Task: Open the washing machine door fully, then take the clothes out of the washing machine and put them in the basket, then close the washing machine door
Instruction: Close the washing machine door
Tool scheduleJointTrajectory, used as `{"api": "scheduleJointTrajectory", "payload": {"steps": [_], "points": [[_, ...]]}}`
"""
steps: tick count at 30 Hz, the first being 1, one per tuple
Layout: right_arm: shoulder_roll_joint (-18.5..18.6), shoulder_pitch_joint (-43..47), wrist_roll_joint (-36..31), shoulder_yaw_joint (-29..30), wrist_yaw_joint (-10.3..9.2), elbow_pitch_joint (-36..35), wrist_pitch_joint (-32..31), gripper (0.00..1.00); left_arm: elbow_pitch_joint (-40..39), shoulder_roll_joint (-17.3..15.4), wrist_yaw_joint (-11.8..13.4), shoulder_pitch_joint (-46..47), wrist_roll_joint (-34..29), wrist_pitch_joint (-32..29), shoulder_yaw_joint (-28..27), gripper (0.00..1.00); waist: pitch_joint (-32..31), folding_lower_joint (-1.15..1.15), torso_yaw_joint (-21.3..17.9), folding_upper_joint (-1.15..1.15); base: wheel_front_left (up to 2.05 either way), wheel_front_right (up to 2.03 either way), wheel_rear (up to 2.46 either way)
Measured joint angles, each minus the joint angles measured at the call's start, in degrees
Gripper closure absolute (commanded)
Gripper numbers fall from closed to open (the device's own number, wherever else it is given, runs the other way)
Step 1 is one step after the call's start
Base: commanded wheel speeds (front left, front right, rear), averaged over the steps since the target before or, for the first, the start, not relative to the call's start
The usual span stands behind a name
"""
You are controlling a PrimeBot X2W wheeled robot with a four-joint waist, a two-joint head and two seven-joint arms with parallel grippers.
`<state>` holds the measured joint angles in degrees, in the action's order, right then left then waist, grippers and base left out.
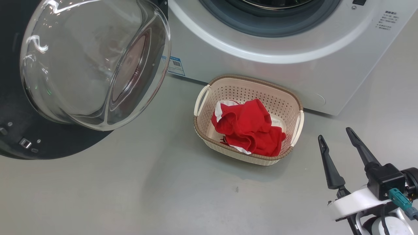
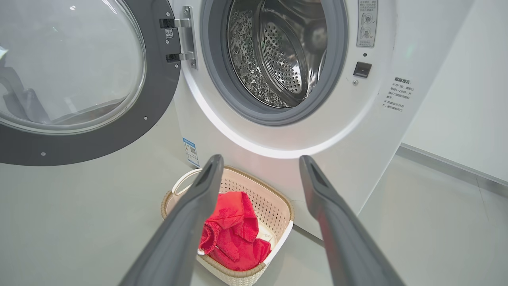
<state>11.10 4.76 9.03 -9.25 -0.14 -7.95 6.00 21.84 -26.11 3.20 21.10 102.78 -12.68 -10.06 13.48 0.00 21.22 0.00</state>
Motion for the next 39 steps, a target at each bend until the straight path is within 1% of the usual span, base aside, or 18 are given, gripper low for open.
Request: {"api": "scheduleJointTrajectory", "payload": {"steps": [5,9,14,17,24,27,32,39], "points": [[0.36,0.00,0.09,0.36,-0.01,-0.05,-0.14,0.00,0.11,0.21,-2.52,-0.12,0.18,-2.40,1.03,1.00,-0.04,0.00,0.57,0.00,0.00,0.00,0.00],[0.41,0.00,0.09,0.37,-0.01,-0.10,-0.14,0.00,-0.04,0.47,-3.97,-0.28,0.53,-4.04,1.83,1.00,-0.05,0.00,0.91,0.00,0.00,0.00,0.00],[0.38,0.00,0.29,0.37,-0.01,-0.08,-0.14,0.00,-1.23,1.77,-6.55,-0.68,0.54,-7.44,5.05,1.00,-0.29,0.00,1.13,0.00,0.00,0.00,0.00],[0.31,-0.01,0.47,0.22,0.00,-0.07,-0.13,0.00,-1.75,3.15,-7.12,-1.54,0.55,-8.61,6.26,1.00,-0.44,0.00,1.14,0.00,0.00,0.00,0.00],[-0.37,-0.20,0.69,-0.26,-0.01,0.08,0.37,0.00,-3.85,3.21,-8.87,-4.09,0.91,-11.54,6.53,1.00,-1.04,0.00,0.47,0.00,0.00,0.00,0.00],[-0.66,-0.19,1.03,-0.16,-0.09,0.10,0.40,0.00,-6.03,3.45,-9.29,-5.18,2.11,-13.26,7.61,1.00,-1.17,0.00,0.07,0.00,0.00,0.00,0.00],[-1.02,-0.21,1.12,-0.41,-0.45,0.41,0.82,0.00,-9.99,4.95,-9.64,-6.48,2.91,-15.63,8.60,1.00,-1.26,0.00,-0.74,0.00,0.00,0.00,0.00],[-1.76,-0.95,1.34,-0.66,-0.51,0.78,1.38,0.00,-15.92,5.52,-10.06,-8.20,3.00,-18.80,10.72,1.00,-1.39,0.00,-2.89,0.00,0.00,0.00,0.00]]}}
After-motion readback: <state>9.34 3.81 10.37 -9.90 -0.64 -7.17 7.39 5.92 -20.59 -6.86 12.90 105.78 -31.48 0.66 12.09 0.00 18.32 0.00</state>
